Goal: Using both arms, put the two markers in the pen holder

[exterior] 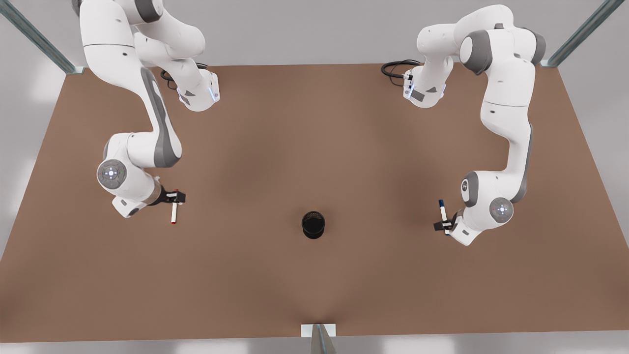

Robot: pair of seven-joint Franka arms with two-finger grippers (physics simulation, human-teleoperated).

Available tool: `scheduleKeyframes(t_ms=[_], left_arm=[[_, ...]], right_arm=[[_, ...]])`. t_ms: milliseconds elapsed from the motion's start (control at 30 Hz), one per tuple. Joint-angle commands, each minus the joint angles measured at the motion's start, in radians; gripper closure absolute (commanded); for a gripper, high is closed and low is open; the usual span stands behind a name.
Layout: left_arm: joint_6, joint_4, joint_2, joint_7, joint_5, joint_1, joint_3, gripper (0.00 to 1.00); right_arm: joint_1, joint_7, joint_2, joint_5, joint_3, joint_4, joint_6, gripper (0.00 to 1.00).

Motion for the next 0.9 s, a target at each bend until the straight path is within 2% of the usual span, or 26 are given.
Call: scheduleKeyframes(t_ms=[0, 167, 267, 300, 433, 667, 767, 867], left_arm=[[0.025, 0.001, 0.004, -0.035, 0.004, -0.003, 0.000, 0.00], [0.027, 0.025, 0.060, -0.039, 0.007, 0.002, 0.002, 0.03], [0.027, 0.026, 0.062, -0.035, 0.007, 0.011, 0.003, 0.42], [0.027, 0.028, 0.062, -0.035, 0.007, 0.011, 0.003, 0.49], [0.025, 0.029, 0.061, -0.035, 0.007, 0.011, 0.003, 0.53], [0.025, 0.029, 0.062, -0.039, 0.007, 0.005, 0.005, 0.54], [0.027, 0.029, 0.067, -0.041, 0.007, 0.005, 0.005, 0.58], [0.027, 0.029, 0.067, -0.041, 0.007, 0.005, 0.005, 0.60]], right_arm=[[-0.011, 0.033, 0.001, 0.007, 0.001, -0.037, 0.157, 0.00], [-0.044, -0.024, 0.079, 0.007, -0.001, -0.052, 0.276, 0.00], [-0.066, -0.096, 0.165, 0.058, -0.001, -0.028, 0.346, 0.00], [-0.067, -0.102, 0.186, 0.061, -0.001, -0.020, 0.368, 0.00], [-0.069, -0.104, 0.237, 0.062, 0.001, -0.006, 0.416, 0.00], [-0.072, -0.165, 0.272, 0.069, 0.001, -0.017, 0.421, 0.01], [-0.074, -0.170, 0.268, 0.069, 0.001, -0.040, 0.418, 0.06], [-0.072, -0.177, 0.260, 0.069, 0.004, -0.055, 0.418, 0.18]])
